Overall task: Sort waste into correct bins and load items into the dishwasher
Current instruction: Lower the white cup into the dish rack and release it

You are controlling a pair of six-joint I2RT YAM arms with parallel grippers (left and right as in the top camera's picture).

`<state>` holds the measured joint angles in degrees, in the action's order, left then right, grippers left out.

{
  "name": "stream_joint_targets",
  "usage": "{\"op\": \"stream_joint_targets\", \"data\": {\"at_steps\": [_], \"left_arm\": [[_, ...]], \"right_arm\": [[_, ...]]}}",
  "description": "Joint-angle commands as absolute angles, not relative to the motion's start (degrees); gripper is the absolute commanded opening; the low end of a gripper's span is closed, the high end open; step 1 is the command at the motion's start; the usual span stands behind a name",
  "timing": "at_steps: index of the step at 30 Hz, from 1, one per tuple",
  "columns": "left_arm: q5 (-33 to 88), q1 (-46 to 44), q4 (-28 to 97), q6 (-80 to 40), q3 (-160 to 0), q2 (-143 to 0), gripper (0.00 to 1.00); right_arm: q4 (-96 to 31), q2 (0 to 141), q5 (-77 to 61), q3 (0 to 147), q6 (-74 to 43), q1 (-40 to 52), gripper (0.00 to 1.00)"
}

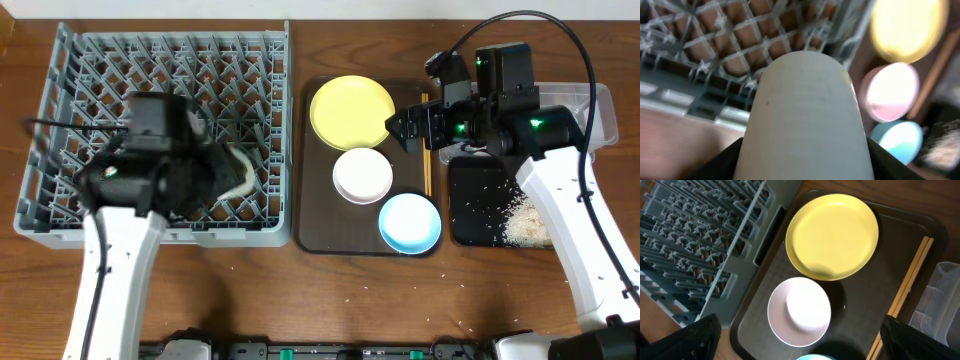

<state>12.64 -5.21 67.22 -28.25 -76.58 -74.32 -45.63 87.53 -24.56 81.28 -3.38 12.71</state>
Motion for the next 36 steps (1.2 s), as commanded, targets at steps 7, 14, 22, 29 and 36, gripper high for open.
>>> {"op": "stream_joint_targets", "data": {"at_steps": [7,14,22,29,36], "left_arm": [[8.5,-9.3,70.1,-27.0,-76.7,-83.0,0.32],[8.4,-11.3,69.7,-27.1,-76.7,-90.7,0.32],[6.3,-12.0,68.5,-27.0,-76.7,-97.6,0.33],[6.4,-12.0,68.5,-27.0,-76.7,-101.4,0.62],[6.4,-12.0,68.7,-27.0,-76.8,-101.4,0.84]], "right_arm": [[-45.7,87.2,-24.0,82.1,-2.5,13.0,0.99],[-45.9,87.2,-24.0,82.1,-2.5,13.0,0.99],[-46.1,87.2,-24.0,82.1,-2.5,13.0,0.99],[-46.1,87.2,-24.0,82.1,-2.5,13.0,0.99],[-46.1,87.2,-24.0,82.1,-2.5,13.0,0.99]]}}
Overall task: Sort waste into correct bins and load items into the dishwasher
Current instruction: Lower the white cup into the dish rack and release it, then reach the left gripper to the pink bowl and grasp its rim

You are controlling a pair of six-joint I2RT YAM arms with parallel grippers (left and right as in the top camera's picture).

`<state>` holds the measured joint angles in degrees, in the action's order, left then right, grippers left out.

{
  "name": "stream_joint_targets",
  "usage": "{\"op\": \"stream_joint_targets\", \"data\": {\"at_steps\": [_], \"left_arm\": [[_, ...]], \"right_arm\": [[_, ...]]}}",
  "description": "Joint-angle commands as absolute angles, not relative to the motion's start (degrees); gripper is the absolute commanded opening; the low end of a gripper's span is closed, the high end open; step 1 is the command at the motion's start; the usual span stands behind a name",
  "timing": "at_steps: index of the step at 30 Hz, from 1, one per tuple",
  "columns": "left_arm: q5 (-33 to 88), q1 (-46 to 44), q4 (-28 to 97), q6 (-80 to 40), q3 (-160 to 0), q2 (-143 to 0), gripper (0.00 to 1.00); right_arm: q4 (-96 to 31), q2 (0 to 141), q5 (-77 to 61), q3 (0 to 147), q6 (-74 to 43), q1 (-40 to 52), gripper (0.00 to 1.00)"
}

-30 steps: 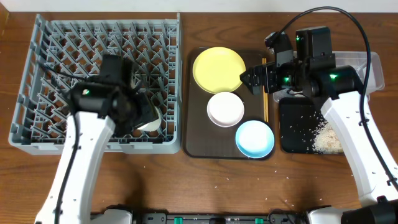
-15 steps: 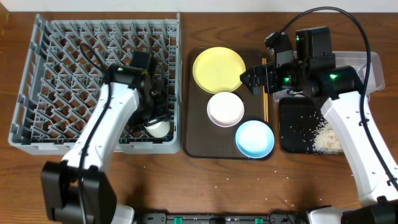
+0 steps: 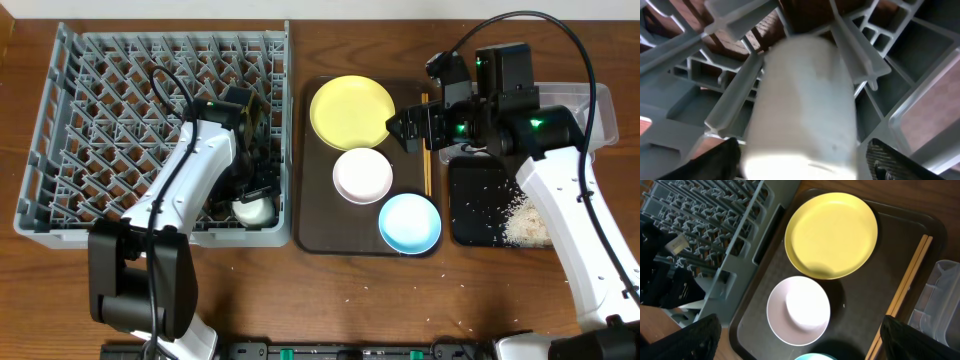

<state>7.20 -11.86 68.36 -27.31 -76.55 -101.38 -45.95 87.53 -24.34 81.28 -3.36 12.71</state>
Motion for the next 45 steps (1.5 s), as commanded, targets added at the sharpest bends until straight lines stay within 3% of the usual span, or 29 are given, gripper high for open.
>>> {"op": "stream_joint_targets", "data": {"at_steps": [1,11,24,34,45], "left_arm": [[6.4,-12.0,68.7,-27.0,-76.8,-101.3,0.86],[7.5,-12.0,71.1,-25.7,-82.6,-91.6,0.86],[13.8,-12.0,65.1,-22.9,-84.0,-73.6,0.86],[14.3,-18.5,60.6,-19.1,-82.7,-76.5,0.85],[14.3,-28.4,51.7,-19.5,-82.7,-89.3,0.85]], "right_arm": [[-46.1,87.2,-24.0,82.1,-2.5,13.0,0.99],[-45.8,87.2,-24.0,82.1,-3.2,12.9,0.99],[-46.1,87.6,-23.7,79.5,-9.4,13.4,0.99],[-45.6,87.6,-23.7,79.6,-10.7,14.1,0.99],[-47.3,83.2,-23.8,80.2,-10.6,5.8,0.99]]}}
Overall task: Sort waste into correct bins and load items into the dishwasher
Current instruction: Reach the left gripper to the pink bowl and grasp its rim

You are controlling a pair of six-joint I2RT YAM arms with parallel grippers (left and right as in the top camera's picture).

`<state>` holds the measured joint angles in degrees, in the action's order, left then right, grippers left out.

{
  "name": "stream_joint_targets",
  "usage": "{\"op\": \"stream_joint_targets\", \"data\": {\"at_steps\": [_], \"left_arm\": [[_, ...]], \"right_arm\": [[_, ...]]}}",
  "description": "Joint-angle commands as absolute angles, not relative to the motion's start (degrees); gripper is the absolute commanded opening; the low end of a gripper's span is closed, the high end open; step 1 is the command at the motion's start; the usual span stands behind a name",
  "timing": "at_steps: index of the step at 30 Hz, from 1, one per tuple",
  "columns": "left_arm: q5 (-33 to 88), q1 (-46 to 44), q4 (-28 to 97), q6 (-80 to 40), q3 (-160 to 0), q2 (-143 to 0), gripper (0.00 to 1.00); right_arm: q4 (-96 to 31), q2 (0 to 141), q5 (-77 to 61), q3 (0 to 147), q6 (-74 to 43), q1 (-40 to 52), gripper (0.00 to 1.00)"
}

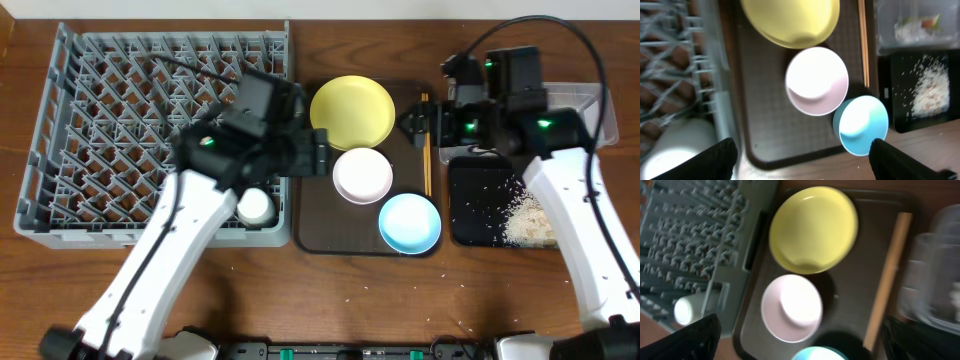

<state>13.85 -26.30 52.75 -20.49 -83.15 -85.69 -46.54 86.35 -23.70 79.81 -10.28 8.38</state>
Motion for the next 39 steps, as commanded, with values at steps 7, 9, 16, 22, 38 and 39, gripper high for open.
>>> {"op": "stream_joint_targets", "data": {"at_steps": [7,9,16,22,38,39], "left_arm": [[14.3,-31.1,49.3,-20.9,-82.7,-99.4,0.85],[14.3,-31.1,49.3,-21.0,-82.7,-101.8,0.85],[14.4,-31.1,48.0,-22.5,-82.7,-109.9,0.84],[14.2,-31.1,45.7,-27.4,-82.7,-113.3,0.76],[8.1,-30.9,44.7,-38.0,-83.5,-115.4,0.61],[8.1,-30.9,43.9,-39.0,-83.5,-115.4,0.61]], "right_arm": [[-50.3,82.1,-23.0,80.2,-10.1,3.0,0.99],[-50.7,82.3,-22.3,80.2,-10.1,3.1,0.99],[-50.8,83.0,-22.3,80.2,-10.0,3.1,0.99],[-50.7,83.3,-22.3,80.2,-10.0,3.1,0.99],[-50.4,83.3,-22.3,80.2,-10.0,3.4,0.99],[-50.4,83.3,-22.3,80.2,-10.0,3.4,0.99]]}}
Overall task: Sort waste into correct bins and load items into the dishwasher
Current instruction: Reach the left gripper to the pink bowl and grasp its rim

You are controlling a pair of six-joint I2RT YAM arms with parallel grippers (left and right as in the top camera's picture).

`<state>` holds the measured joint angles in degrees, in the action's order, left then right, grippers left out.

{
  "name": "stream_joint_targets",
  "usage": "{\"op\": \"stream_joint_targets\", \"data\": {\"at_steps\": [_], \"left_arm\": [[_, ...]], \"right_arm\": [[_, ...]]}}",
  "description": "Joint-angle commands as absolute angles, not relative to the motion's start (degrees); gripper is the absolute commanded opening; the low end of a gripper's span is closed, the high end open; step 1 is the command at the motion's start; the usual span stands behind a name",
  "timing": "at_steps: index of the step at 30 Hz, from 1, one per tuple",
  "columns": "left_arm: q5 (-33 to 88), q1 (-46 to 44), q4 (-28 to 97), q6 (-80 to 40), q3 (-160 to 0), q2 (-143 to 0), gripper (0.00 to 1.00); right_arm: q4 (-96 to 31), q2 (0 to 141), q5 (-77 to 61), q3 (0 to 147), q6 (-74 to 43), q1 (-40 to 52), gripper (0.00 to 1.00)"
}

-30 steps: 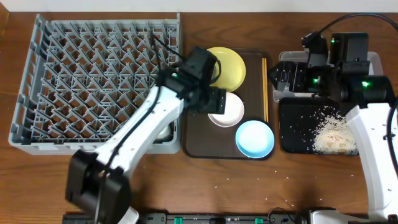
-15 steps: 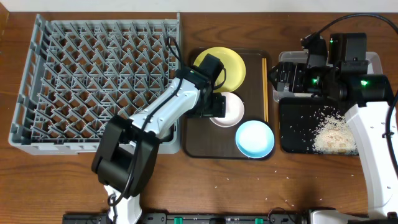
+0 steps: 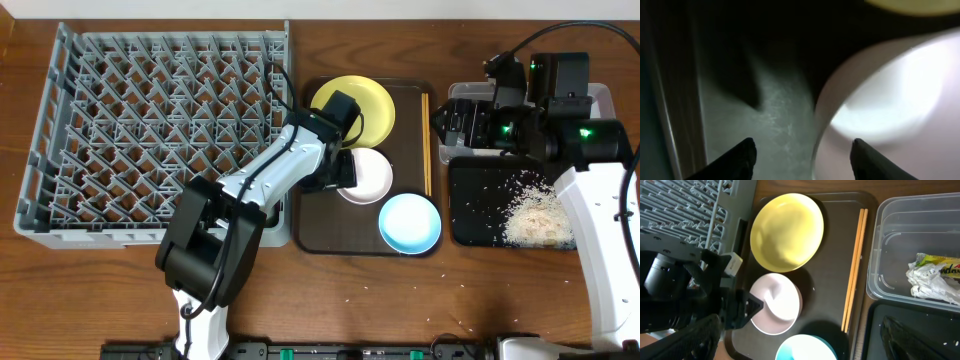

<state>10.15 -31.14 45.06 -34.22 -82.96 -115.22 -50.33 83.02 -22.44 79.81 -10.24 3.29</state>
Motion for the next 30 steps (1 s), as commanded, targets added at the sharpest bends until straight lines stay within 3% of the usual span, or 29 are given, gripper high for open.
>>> {"op": "stream_joint_targets", "data": {"at_steps": [1,10,16,19,20,24,30], "left_arm": [[8.1,-31.0,42.7,-39.9,-83.5,-115.5,0.6],[8.1,-31.3,41.3,-42.3,-83.1,-116.8,0.47],[9.1,-31.6,40.6,-42.3,-83.0,-118.5,0.44],[9.4,-31.6,40.4,-42.3,-83.0,-118.5,0.34],[9.4,-31.6,40.2,-42.3,-83.0,-118.5,0.25],[9.4,-31.6,39.9,-42.3,-83.0,-118.5,0.08],[9.9,-31.6,40.4,-39.4,-83.1,-116.2,0.07]], "right_arm": [[-50.4,83.3,-22.3,80.2,-10.0,3.4,0.99],[-50.4,83.3,-22.2,80.2,-10.0,3.4,0.99],[-50.4,83.3,-21.4,80.2,-10.0,3.4,0.99],[-50.4,83.3,-21.4,80.2,-10.0,3.4,0.99],[-50.4,83.3,-21.4,80.2,-10.0,3.4,0.99],[-50.4,83.3,-21.4,80.2,-10.0,3.4,0.99],[-50.4,83.3,-21.4,80.2,-10.0,3.4,0.99]]}}
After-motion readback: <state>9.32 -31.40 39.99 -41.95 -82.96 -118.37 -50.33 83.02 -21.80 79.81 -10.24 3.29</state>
